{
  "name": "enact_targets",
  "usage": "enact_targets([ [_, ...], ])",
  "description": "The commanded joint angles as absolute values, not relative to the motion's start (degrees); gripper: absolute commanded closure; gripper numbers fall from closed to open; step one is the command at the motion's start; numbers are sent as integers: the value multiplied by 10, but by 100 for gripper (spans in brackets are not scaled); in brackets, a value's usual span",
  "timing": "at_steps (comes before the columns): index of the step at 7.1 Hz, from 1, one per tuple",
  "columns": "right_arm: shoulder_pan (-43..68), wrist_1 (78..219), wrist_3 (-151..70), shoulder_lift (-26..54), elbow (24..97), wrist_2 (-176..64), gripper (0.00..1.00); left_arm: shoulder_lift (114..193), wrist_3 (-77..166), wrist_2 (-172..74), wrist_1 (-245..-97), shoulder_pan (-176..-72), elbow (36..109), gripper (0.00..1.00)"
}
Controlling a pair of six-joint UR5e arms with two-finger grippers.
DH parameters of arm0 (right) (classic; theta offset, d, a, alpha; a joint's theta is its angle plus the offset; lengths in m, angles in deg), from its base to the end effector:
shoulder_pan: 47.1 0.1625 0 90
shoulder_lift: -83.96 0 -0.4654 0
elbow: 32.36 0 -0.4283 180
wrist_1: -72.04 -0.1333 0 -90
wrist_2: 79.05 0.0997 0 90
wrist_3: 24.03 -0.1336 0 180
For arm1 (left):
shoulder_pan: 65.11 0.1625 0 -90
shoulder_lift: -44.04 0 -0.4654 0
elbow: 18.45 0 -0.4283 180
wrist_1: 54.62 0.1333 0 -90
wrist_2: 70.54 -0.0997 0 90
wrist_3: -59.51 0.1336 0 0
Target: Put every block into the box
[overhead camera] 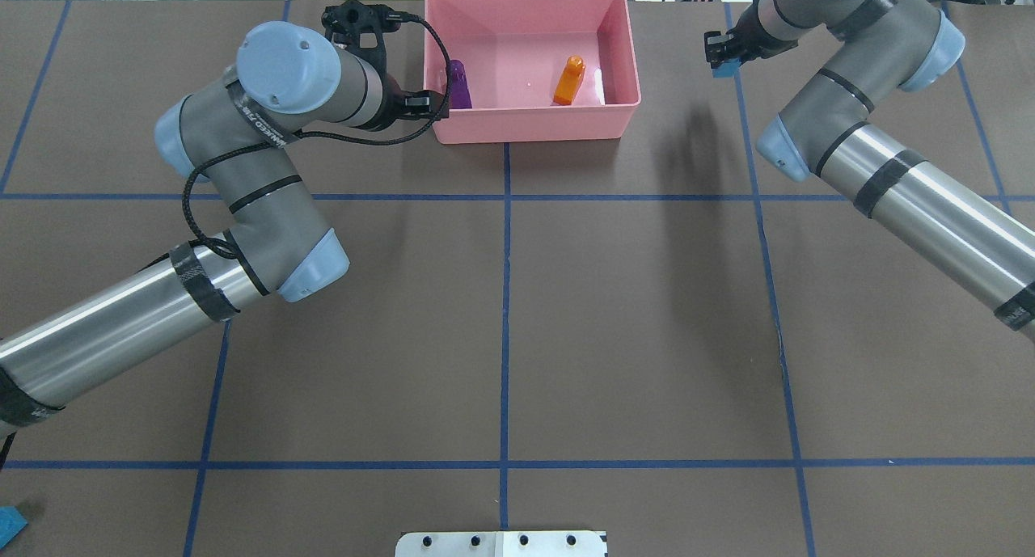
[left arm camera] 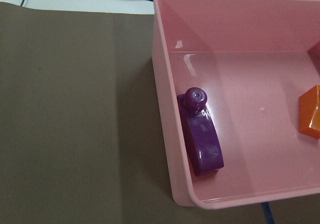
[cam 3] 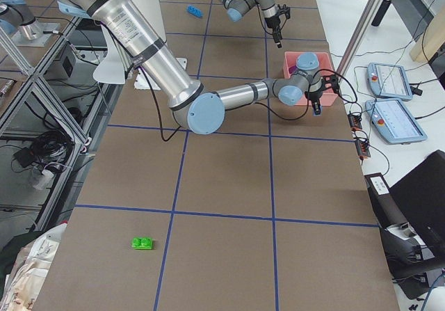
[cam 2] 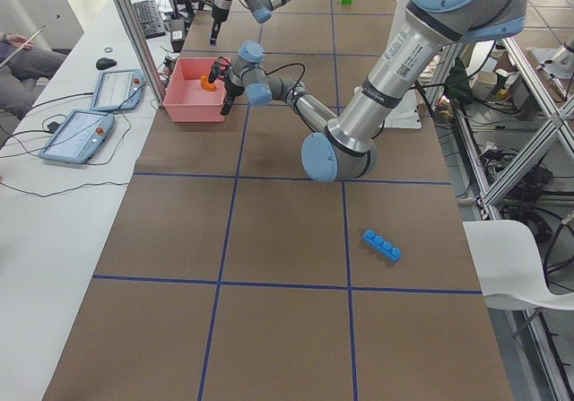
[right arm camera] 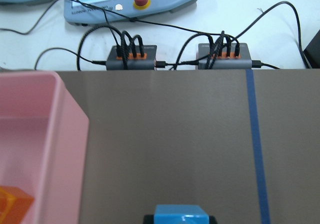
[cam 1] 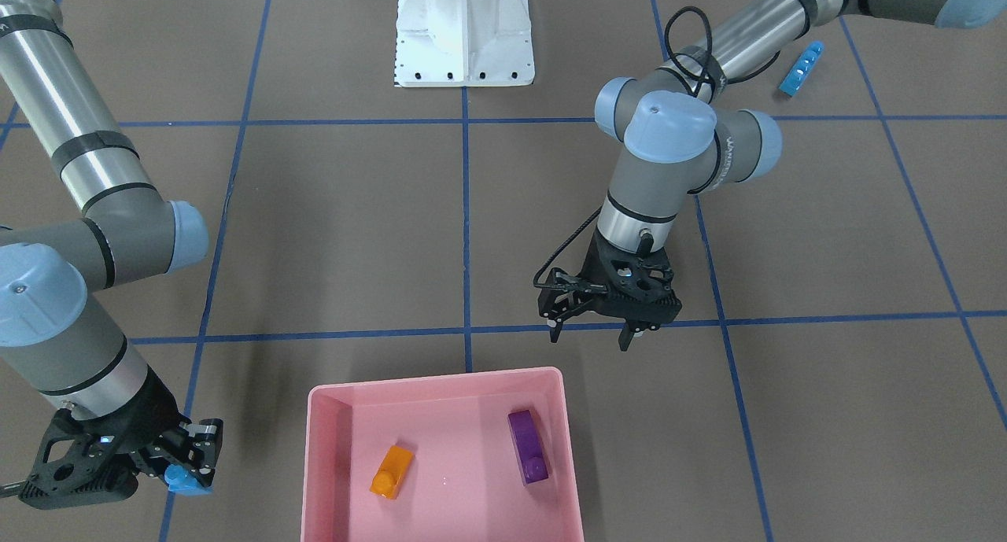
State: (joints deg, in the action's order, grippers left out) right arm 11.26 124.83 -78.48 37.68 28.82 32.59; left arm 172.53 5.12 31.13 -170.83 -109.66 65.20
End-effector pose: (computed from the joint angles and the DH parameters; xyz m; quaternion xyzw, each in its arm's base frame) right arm -0.3978 -0.8059 0.3863 0.2002 -0.4177 0.0937 0.8813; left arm 0.5070 -0.6482 0.2827 0.2443 0.4282 -0.0183 0.8698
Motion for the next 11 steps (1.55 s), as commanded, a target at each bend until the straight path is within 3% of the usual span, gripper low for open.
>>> enact_targets([
  [1, 104, 1252, -889, 427, 293, 325, 100, 1627, 190, 368, -1651, -1142, 762, 0],
  [3, 60, 1266, -948, 480, 265, 281, 100, 1600, 208, 394, -1651, -1159, 784, 0],
  [4, 41, 1304, -950, 493, 264, 243, 84, 1600, 207, 395, -1651, -1159, 784, 0],
  [5, 36, 1314, -943, 492, 267, 241, 33, 1600, 205, 395, -1651, -1158, 784, 0],
  [6, 33, 1322, -936, 485, 270, 242, 4, 1600, 201, 395, -1651, -1157, 784, 0],
  [10, 47, 1549, -834, 483, 383, 275, 1, 1597, 200, 394, -1651, -1157, 785, 0],
  [11, 61, 1585, -801, 473, 407, 302, 1, 1561, 200, 391, -1651, -1157, 805, 0],
])
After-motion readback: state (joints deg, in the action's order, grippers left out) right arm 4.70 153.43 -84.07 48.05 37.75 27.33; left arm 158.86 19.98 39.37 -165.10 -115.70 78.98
